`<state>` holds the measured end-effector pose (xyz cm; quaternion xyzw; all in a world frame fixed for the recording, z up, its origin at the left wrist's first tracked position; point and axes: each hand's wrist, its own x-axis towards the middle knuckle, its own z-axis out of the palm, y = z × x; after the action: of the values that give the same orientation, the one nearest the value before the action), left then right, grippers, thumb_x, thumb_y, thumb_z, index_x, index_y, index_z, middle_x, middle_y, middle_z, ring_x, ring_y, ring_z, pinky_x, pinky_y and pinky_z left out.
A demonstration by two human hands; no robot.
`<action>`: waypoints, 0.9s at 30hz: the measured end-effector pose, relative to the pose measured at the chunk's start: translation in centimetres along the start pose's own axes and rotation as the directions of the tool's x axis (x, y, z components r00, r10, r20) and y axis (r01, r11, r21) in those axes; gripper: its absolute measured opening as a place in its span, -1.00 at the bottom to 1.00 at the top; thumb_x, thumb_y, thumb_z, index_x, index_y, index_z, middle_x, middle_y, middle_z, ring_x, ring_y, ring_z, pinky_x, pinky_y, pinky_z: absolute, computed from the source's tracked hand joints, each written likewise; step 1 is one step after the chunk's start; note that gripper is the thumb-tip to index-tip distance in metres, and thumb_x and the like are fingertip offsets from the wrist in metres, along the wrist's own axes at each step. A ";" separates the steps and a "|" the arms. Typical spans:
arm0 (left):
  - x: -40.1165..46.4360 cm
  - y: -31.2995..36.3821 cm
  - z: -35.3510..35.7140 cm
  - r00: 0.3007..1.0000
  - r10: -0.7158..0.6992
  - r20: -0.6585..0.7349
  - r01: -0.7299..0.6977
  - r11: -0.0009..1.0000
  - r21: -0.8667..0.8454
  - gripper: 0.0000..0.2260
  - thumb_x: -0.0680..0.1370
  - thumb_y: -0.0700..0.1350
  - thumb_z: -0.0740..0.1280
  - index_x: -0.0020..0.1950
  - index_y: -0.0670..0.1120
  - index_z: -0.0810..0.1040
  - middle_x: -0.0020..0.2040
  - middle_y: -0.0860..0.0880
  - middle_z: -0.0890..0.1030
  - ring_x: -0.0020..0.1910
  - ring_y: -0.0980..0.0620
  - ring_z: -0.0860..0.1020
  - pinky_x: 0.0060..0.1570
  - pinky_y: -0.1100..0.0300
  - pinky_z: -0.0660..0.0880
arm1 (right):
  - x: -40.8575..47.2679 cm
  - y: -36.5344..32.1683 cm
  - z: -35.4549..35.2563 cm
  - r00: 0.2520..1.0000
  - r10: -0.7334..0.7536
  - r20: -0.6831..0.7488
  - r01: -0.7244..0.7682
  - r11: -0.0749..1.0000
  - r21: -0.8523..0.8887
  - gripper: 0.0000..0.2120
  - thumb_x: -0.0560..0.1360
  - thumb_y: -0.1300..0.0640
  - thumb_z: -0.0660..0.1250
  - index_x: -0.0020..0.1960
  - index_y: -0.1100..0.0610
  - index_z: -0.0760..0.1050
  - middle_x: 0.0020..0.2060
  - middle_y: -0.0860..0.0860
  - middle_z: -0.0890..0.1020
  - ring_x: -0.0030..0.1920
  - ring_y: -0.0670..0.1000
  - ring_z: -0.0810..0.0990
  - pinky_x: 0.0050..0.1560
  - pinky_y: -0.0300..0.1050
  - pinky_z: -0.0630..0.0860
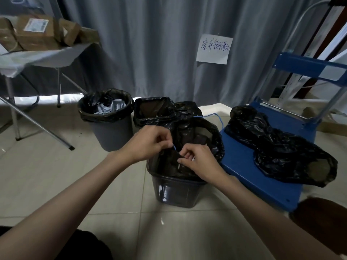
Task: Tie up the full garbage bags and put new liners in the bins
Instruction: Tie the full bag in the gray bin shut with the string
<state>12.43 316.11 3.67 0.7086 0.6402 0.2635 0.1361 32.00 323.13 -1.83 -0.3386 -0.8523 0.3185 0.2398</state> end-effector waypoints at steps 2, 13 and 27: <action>0.1 -0.1 -0.7 0.995 -0.042 -0.089 0.033 0.994 -0.102 -0.89 0.51 -0.13 0.43 -0.20 0.03 0.60 -0.27 0.05 0.64 -0.24 0.08 0.59 -0.15 0.06 0.55 | -0.1 0.8 0.4 0.998 0.050 0.037 -0.048 0.997 -0.053 -0.71 0.42 0.17 0.52 -0.31 -0.07 0.46 -0.34 -0.06 0.59 -0.32 -0.12 0.54 -0.16 -0.08 0.55; 0.4 1.1 -1.2 0.994 -0.062 -0.085 0.028 0.935 -0.354 -0.94 0.54 -0.12 0.43 -0.14 -0.05 0.64 -0.28 -0.01 0.61 -0.29 0.19 0.50 -0.23 0.32 0.42 | 0.9 -1.5 0.1 0.999 0.036 -0.031 -0.032 0.992 0.120 -0.71 0.37 0.07 0.56 0.03 0.00 0.55 -0.29 -0.02 0.56 -0.33 -0.15 0.47 -0.23 -0.26 0.46; 0.3 -2.3 3.3 0.966 -0.245 0.087 0.233 0.964 0.132 -0.73 0.41 0.09 0.51 0.06 0.09 0.60 -0.08 0.13 0.63 -0.12 0.12 0.57 -0.09 0.15 0.54 | 1.3 -3.1 -0.6 0.975 0.188 -0.119 -0.128 0.912 0.391 -0.92 0.52 0.34 0.38 -0.10 0.26 0.66 -0.33 0.02 0.68 -0.34 -0.12 0.62 -0.20 -0.28 0.57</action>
<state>12.34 317.19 -0.17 0.6456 0.7279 0.1693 0.1569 30.21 322.52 0.98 -0.3771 -0.7230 0.4689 0.3395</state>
